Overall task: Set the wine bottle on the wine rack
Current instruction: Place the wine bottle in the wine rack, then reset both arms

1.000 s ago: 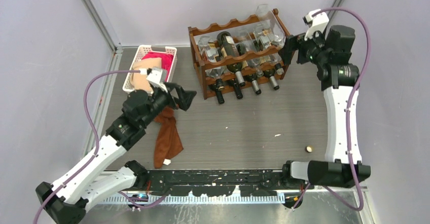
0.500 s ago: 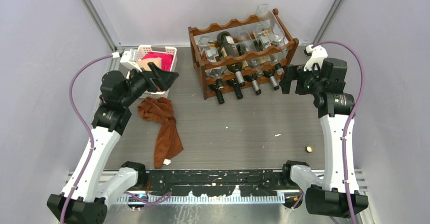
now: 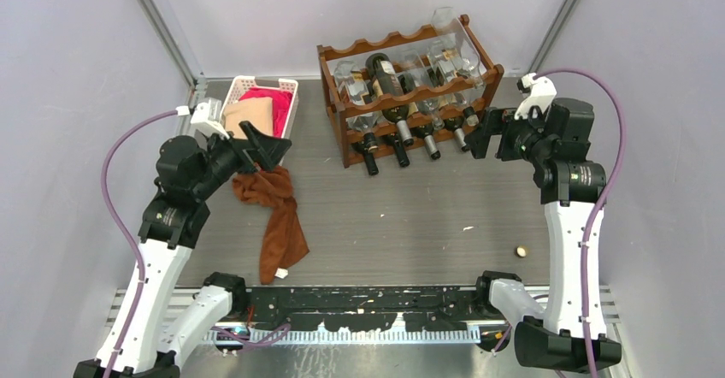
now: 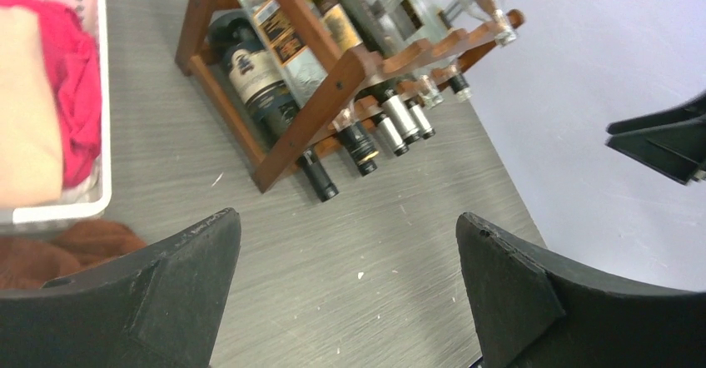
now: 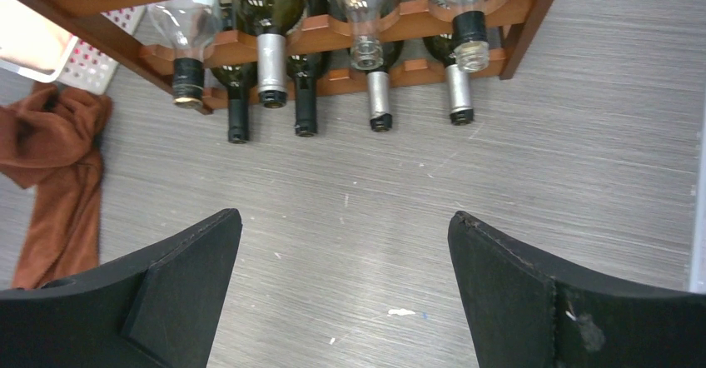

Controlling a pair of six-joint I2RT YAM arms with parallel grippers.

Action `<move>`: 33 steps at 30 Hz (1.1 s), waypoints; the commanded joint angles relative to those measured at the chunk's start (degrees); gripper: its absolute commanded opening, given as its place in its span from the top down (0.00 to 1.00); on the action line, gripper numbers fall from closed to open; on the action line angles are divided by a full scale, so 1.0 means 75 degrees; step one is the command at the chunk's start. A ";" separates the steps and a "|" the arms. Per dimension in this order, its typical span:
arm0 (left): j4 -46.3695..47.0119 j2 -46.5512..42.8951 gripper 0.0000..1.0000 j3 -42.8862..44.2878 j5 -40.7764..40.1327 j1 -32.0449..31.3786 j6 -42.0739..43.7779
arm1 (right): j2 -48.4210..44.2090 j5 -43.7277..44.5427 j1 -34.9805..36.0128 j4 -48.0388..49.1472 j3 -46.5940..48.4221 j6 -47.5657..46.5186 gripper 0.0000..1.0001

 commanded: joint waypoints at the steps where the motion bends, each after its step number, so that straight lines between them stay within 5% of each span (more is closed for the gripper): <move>1: -0.1093 -0.0059 0.00 0.0194 -0.1012 0.0037 -0.0440 | -0.0261 -0.0511 -0.0039 0.0354 0.0045 0.0775 0.00; 10: -0.2705 -0.0338 0.00 0.0526 -0.2914 0.0035 -0.0948 | -0.0291 -0.0403 -0.0037 0.0470 0.0290 0.1667 0.00; 20: -0.0505 -0.1947 0.00 -0.0288 -0.0493 0.0035 0.0028 | -0.0327 0.0199 -0.0039 0.0621 0.0579 0.2276 0.00; 33: -0.1507 -0.1599 0.00 0.0601 0.0518 0.0031 0.0421 | -0.0384 0.0364 -0.0039 0.0545 0.1157 0.2520 0.00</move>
